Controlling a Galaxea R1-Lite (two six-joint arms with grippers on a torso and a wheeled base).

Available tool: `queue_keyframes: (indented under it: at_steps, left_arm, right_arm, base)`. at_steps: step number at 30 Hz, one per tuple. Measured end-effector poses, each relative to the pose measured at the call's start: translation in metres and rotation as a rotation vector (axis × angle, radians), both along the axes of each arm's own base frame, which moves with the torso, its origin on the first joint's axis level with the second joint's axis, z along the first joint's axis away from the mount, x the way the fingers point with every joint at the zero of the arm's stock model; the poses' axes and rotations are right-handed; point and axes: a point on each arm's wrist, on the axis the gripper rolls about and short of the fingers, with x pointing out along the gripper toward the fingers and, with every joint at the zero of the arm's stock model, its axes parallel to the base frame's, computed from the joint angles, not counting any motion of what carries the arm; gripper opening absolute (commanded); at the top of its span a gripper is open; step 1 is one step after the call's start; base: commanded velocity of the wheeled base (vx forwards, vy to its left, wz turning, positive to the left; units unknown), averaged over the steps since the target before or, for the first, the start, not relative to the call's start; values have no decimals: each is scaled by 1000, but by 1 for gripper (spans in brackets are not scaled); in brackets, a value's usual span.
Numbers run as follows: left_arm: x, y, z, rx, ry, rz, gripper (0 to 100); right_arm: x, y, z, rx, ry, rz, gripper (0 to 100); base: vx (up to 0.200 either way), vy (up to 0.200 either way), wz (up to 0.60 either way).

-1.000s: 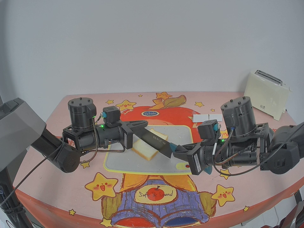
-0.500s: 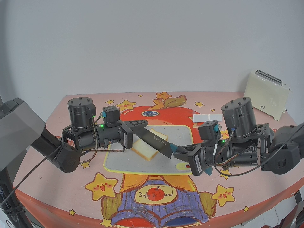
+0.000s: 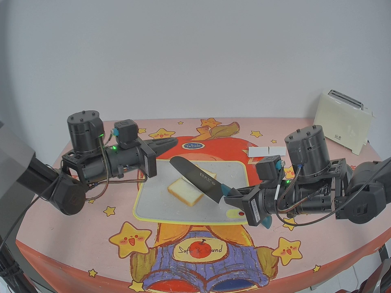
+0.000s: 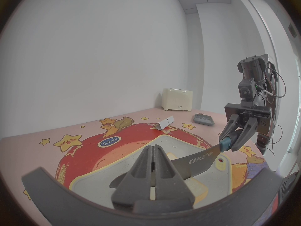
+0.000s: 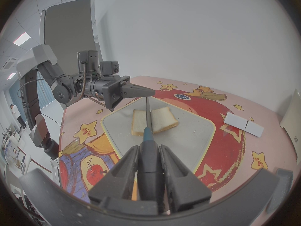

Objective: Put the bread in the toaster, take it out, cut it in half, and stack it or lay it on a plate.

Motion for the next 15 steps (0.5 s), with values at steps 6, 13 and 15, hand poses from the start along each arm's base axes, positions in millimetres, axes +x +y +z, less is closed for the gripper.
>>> queue_keyframes:
  at_steps: [6, 13, 15]
  left_arm:
    - [-4, 39, 20, -24, -45, 107, 0]
    - [-32, 92, 51, -56, -132, 241, 0]
    - [-46, 104, 54, -58, -143, 270, 0]
  right_arm:
    - [0, 0, 0, 2, -2, 0, 0]
    - [0, 0, 1, 5, -4, 1, 0]
    - [0, 0, 2, 6, -6, 1, 0]
  base:
    - [0, 0, 0]
    - [0, 0, 0]
    - [0, 0, 0]
